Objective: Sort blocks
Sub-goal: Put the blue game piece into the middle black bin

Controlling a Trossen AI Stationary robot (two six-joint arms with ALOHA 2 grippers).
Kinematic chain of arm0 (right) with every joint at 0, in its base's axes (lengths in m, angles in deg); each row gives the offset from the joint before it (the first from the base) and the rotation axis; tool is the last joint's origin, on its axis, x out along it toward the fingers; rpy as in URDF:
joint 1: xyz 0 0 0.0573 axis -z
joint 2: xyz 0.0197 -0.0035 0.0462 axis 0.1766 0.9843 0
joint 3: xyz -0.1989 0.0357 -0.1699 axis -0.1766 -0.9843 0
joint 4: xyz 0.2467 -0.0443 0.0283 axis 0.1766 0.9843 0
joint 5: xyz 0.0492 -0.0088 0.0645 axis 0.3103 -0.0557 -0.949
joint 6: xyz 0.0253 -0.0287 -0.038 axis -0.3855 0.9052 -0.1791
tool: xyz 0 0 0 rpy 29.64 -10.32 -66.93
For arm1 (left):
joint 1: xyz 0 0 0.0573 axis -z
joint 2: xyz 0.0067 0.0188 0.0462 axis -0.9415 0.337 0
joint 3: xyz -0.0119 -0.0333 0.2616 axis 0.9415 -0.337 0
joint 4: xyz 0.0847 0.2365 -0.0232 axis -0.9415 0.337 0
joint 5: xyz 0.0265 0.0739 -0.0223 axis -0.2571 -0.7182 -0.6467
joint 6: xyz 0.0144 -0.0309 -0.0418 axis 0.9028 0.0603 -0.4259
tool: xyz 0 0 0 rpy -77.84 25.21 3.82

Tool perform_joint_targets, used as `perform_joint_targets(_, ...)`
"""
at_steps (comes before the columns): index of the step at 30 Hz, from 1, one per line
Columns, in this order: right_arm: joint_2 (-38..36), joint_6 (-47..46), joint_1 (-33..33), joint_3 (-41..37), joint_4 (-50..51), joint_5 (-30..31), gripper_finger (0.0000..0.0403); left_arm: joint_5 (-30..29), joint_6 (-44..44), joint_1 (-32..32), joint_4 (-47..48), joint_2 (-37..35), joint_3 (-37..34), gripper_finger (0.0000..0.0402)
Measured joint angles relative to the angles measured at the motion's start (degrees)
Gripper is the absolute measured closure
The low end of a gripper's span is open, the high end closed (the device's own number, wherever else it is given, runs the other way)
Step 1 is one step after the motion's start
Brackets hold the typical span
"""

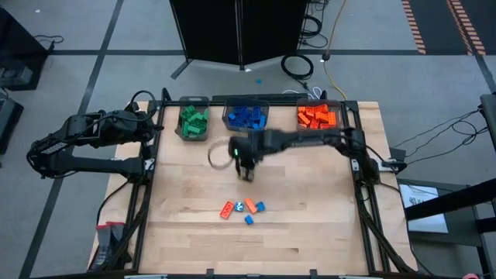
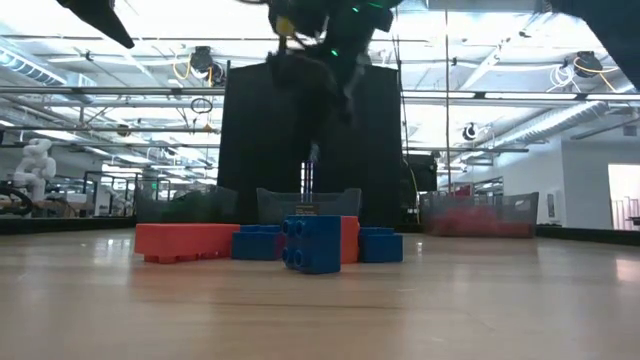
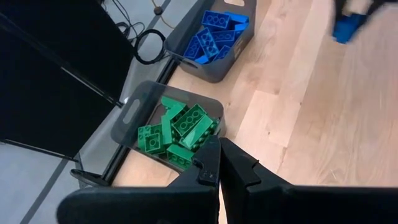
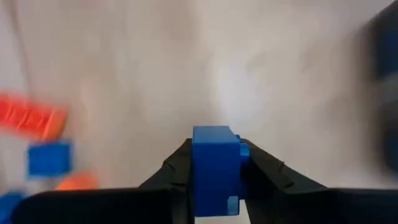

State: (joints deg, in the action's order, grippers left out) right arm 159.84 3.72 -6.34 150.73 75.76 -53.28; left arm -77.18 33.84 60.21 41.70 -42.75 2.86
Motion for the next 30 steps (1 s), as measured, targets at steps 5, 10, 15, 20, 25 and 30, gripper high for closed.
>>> perform_joint_targets(5,-0.1,7.8,9.7,9.7,-1.1,5.2,0.0328,0.0,-0.1,0.0,0.0,0.0,0.0,0.0402)
perform_joint_targets(10,-0.2,5.8,20.9,12.7,-5.1,5.4,0.0328,-0.3,-0.1,0.0,0.0,0.0,0.0,0.0402)
perform_joint_targets(15,-0.2,1.2,27.3,11.2,-7.0,2.9,0.0328,-0.3,-0.1,0.0,0.1,0.0,0.0,0.0401)
perform_joint_targets(20,0.6,1.3,27.5,8.2,-7.2,-1.1,0.0328,-0.3,-0.1,0.0,-0.4,0.0,0.0,0.0401)
perform_joint_targets(25,3.3,2.3,26.5,6.2,-6.4,-3.8,0.0328,-0.9,-0.1,0.0,-1.6,0.0,0.0,0.0402)
perform_joint_targets(30,6.0,2.3,25.7,6.2,-6.6,-5.7,0.0328,-1.2,-0.1,0.0,-1.6,0.0,0.0,0.0402)
